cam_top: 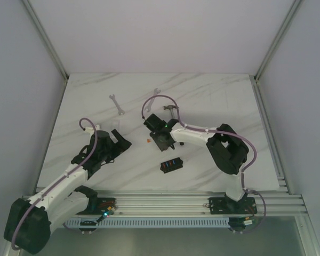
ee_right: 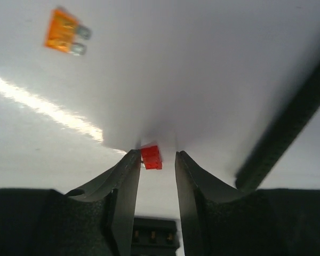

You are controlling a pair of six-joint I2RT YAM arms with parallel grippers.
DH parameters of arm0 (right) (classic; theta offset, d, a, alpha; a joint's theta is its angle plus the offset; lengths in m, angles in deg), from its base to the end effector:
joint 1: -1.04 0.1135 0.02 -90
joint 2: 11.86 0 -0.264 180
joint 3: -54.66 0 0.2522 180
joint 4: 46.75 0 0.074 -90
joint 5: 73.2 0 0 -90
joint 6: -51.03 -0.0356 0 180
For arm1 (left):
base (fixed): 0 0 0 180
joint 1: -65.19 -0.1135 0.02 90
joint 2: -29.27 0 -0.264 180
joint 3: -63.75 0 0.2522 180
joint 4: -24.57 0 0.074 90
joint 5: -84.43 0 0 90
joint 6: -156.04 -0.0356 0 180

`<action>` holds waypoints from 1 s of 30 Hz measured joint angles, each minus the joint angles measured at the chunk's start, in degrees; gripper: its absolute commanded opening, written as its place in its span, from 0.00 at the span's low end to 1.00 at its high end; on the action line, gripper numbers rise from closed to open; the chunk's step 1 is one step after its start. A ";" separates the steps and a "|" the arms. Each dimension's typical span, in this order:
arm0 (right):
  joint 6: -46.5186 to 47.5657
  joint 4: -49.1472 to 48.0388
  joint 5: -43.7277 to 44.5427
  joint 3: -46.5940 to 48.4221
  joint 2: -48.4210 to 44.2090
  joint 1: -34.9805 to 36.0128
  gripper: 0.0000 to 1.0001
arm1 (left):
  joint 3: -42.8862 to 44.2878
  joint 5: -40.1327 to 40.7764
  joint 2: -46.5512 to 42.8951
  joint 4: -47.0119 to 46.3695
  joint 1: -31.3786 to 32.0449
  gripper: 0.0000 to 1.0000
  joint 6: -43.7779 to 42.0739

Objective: Snap on the fuse box
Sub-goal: Pick up the fuse from the center of the board.

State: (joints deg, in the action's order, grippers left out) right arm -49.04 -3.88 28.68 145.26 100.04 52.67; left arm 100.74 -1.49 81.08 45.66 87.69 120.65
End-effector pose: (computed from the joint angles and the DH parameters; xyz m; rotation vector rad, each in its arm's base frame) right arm 0.2546 0.3097 0.1689 -0.8810 2.4998 0.0749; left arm 0.1758 -0.0701 0.1923 -0.6699 2.1778 -0.6614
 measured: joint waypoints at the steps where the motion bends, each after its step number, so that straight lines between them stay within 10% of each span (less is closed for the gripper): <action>1: 0.13 0.13 0.48 -0.11 -0.11 -0.61 0.44 | 0.00 -0.02 0.11 0.00 0.00 1.00 0.00; 30: -19.52 1.38 6.34 -0.28 -0.44 -1.64 0.55 | 0.00 -2.19 2.71 -1.46 0.00 1.00 0.44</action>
State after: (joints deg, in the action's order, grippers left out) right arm -68.55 -2.51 35.02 144.98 99.60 51.03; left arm 100.74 -3.68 83.79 44.20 87.69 121.09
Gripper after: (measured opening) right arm 0.547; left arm 0.998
